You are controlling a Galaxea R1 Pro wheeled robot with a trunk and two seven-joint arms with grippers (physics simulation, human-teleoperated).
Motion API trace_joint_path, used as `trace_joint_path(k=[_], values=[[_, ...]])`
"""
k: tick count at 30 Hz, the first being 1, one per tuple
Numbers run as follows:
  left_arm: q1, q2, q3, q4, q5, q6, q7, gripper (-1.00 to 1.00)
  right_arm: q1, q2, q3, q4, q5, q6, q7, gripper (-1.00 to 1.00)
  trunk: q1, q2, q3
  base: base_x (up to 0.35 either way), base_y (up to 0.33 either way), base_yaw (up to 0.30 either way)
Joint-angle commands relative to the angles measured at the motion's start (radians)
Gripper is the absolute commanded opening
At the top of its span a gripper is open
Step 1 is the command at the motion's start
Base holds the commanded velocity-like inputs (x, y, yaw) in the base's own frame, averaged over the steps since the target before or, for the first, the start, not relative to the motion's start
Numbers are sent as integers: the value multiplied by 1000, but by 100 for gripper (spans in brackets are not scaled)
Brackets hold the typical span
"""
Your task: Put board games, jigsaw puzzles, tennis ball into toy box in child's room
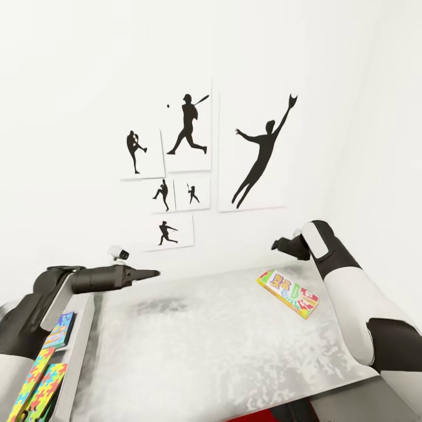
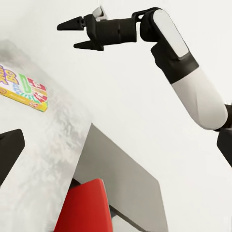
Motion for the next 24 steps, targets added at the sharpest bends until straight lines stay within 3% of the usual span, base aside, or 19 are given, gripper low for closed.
trace_joint_path(k=[1,7,16,22,24], values=[[-6,-6,-2,0,2,7,8,100,-1,0,0,4,-11,-2,-9,100,1,-3,-4,0,0,0],[-24,-42,-4,-2,-4,6,65,100,-3,-14,0,19,-9,-14,-9,100,1,-3,-14,0,0,0],[-34,-57,-3,-5,-3,6,94,100,-4,-39,0,20,-9,-16,-10,100,1,-3,-29,0,0,0],[-72,-70,-3,-32,-2,8,97,100,-4,-48,1,19,-8,-15,-8,100,1,-3,-38,0,0,0],[-85,-72,-3,-71,1,10,97,100,-3,-67,2,19,-9,-15,-8,100,1,-3,-42,0,0,0]])
